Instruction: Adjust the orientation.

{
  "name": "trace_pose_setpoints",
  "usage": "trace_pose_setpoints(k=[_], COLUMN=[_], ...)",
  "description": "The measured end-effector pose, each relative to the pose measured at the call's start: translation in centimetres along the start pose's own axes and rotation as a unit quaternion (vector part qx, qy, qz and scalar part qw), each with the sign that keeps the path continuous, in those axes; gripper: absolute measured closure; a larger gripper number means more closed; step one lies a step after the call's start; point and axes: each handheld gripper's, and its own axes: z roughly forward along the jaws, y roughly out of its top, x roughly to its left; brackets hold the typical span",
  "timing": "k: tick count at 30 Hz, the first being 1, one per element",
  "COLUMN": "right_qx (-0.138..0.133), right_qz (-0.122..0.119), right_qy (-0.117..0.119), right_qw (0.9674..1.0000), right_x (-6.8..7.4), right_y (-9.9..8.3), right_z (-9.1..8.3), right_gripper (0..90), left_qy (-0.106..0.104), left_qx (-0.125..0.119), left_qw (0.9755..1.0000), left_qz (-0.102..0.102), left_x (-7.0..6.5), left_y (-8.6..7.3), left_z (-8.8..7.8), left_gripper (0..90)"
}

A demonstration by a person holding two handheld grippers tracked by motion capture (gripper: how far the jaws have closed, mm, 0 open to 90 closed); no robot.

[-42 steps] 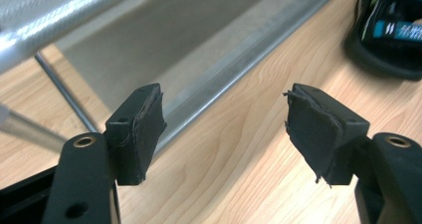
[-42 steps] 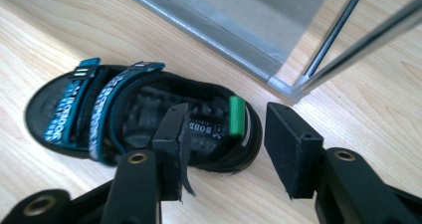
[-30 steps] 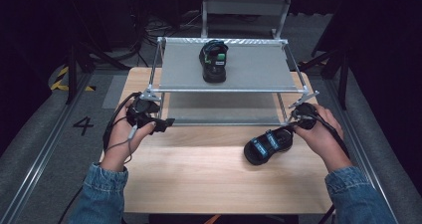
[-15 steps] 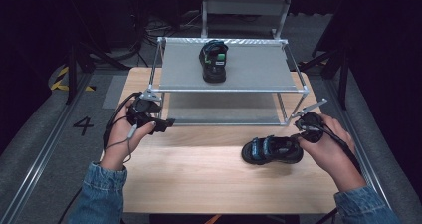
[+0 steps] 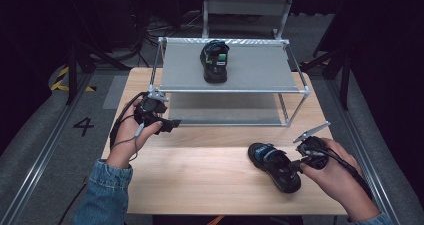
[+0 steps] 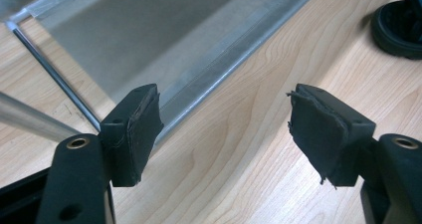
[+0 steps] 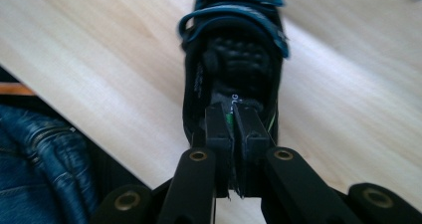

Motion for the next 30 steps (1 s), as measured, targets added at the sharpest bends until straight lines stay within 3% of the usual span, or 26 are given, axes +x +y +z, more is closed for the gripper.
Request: trace_pose_setpoints(k=[9,15,19,26,30], right_qx=[0.015,-0.049,-0.057,-0.037,-0.029], right_qz=[-0.025,-0.050,-0.074,-0.108,-0.128], right_qy=[0.005,-0.029,-0.048,-0.078,-0.070], right_qw=[0.9996,0.9972,0.9945,0.9904,0.9889], right_x=[1.0,0.8,0.3,-0.3,-0.2], right_y=[-0.1,0.1,0.3,0.7,1.2], right_z=[1.1,0.8,1.0,1.9,3.5], right_gripper=[80.4,60.6,54.1,49.7,48.5], left_qy=[-0.002,-0.005,-0.008,-0.021,-0.025], left_qx=[0.000,0.002,0.005,0.006,0.005], left_qw=[1.0000,1.0000,0.9999,0.9998,0.9997], left_qz=[-0.002,-0.007,-0.006,-0.002,0.001], left_x=[0.4,0.4,0.4,0.4,0.5], left_y=[-0.1,-0.2,0.0,0.6,0.9], left_z=[0.0,0.0,0.2,1.0,1.3], left_gripper=[29.0,29.0,28.9,28.8,28.7])
